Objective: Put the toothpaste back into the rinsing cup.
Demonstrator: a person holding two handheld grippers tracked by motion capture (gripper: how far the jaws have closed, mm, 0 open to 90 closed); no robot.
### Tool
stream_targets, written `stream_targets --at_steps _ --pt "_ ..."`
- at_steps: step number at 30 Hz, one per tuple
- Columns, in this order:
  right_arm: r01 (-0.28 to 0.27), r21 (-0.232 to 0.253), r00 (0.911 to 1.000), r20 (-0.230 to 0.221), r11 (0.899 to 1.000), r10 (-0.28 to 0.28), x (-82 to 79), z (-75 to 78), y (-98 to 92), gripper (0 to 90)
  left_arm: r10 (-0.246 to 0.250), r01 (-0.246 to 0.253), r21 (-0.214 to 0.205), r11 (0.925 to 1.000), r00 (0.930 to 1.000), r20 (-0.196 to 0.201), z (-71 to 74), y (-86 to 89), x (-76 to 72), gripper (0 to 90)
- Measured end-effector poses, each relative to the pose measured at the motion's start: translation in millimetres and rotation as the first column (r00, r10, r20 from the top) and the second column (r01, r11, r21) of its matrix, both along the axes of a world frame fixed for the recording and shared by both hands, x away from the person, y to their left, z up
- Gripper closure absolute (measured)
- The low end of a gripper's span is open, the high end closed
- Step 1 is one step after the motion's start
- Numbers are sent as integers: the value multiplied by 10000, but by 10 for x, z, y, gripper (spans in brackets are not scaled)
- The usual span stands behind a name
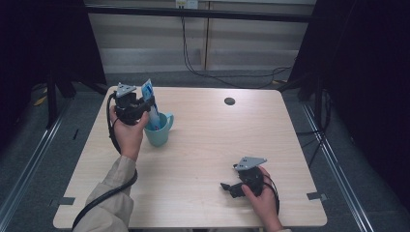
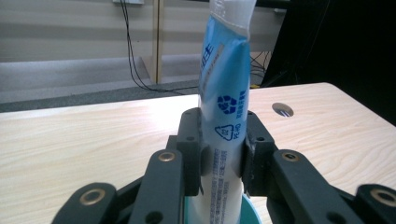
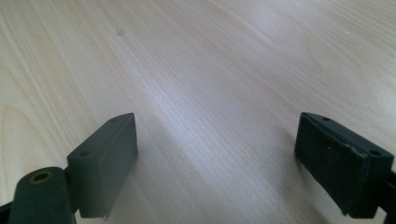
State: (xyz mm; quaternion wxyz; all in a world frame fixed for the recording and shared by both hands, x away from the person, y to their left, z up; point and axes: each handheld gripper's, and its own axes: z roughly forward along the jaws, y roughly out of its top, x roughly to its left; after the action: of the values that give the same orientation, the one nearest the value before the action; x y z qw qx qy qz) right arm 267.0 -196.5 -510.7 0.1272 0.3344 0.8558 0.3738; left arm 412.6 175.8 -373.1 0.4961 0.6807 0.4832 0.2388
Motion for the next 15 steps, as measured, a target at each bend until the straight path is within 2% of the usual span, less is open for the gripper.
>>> stream_targets --at_steps 15 --pt "4 -3 10000 -3 10000 -4 0 0 0 128 20 -21 -52 10000 9998 -203 -134 -46 -2 732"
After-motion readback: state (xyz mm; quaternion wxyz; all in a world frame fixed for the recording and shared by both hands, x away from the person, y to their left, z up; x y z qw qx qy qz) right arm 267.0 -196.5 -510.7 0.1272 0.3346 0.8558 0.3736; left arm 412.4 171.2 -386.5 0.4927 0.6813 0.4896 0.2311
